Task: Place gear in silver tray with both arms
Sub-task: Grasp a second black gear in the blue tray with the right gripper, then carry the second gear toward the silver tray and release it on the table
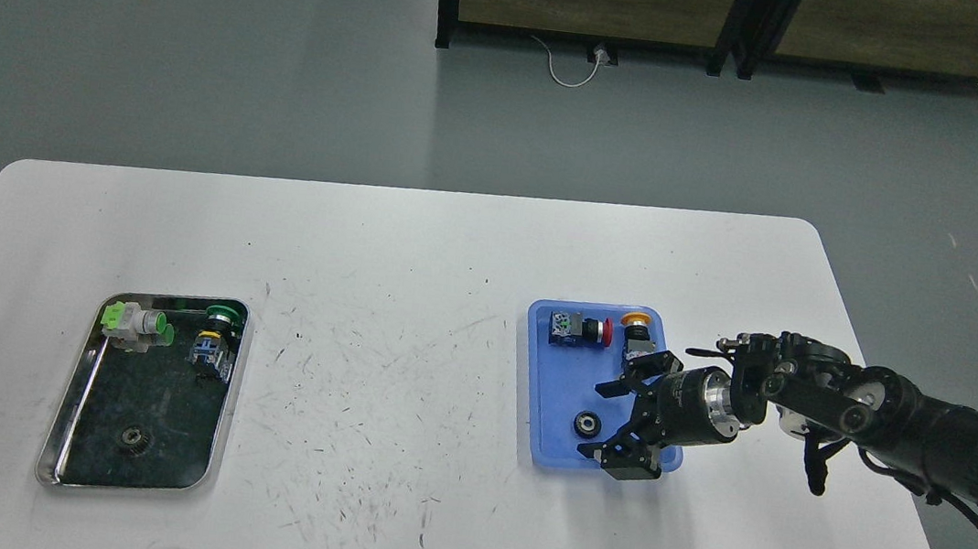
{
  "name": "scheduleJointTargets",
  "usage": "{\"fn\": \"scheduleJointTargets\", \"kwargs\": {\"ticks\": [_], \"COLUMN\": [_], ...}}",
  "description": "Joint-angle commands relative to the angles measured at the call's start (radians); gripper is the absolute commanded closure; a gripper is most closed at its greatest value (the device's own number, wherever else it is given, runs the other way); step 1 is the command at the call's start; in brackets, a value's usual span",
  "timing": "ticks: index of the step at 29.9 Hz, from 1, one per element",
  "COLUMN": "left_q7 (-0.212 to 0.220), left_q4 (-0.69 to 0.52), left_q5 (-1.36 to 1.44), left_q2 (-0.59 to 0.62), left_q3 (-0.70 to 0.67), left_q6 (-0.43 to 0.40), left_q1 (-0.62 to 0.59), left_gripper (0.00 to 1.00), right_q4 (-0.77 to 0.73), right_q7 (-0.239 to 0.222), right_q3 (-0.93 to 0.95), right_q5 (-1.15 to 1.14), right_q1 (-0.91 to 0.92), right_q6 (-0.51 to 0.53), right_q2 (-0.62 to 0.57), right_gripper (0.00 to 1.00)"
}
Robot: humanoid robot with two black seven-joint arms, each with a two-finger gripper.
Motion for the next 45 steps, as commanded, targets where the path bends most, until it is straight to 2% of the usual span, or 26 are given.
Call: {"fn": "scheduleJointTargets", "kwargs": {"ticks": [1,6,9,14,21,28,32,36,45], "left_q7": [0.000,0.002,0.002,0.002,0.002,0.002,0.003,0.006,0.008], "left_q4": [0.002,0.002,0.003,0.011,0.017,0.017,0.017,0.017,0.016], "left_q5": [0.000,0.000,0.001,0.003,0.005,0.006,0.006,0.006,0.008], "left_q2": [0.000,-0.002,-0.002,-0.002,-0.002,-0.003,-0.003,-0.008,-0.015], "left_q3": [0.000,0.000,0.000,0.000,0.000,0.000,0.000,0.000,0.012], "left_q6": [0.000,0.000,0.000,0.001,0.001,0.001,0.000,0.000,0.001], "left_q1": [0.000,-0.002,-0.002,0.000,0.001,0.000,-0.003,-0.005,-0.005], "left_gripper": [0.03,0.03,0.03,0.03,0.03,0.03,0.02,0.02,0.03], "right_q4": [-0.010,-0.010,-0.010,-0.010,-0.010,-0.005,0.026,0.038,-0.042], "right_q7": [0.001,0.001,0.001,0.001,0.002,0.010,0.011,0.022,0.027], "right_q3": [0.002,0.003,0.003,0.003,0.003,0.017,0.097,0.105,0.005], "right_q5": [0.000,-0.001,-0.012,-0.031,-0.034,-0.034,-0.031,-0.021,-0.018], "right_q1": [-0.001,-0.001,-0.001,-0.001,0.000,0.005,0.026,0.077,0.121], "right_q6": [-0.001,-0.001,-0.001,0.002,0.016,0.022,0.049,0.049,0.049], "right_q2": [0.008,0.008,0.007,0.007,0.007,-0.003,-0.024,0.002,0.281], "right_gripper": [0.20,0.26,0.33,0.53,0.69,0.71,0.71,0.70,0.69]}}
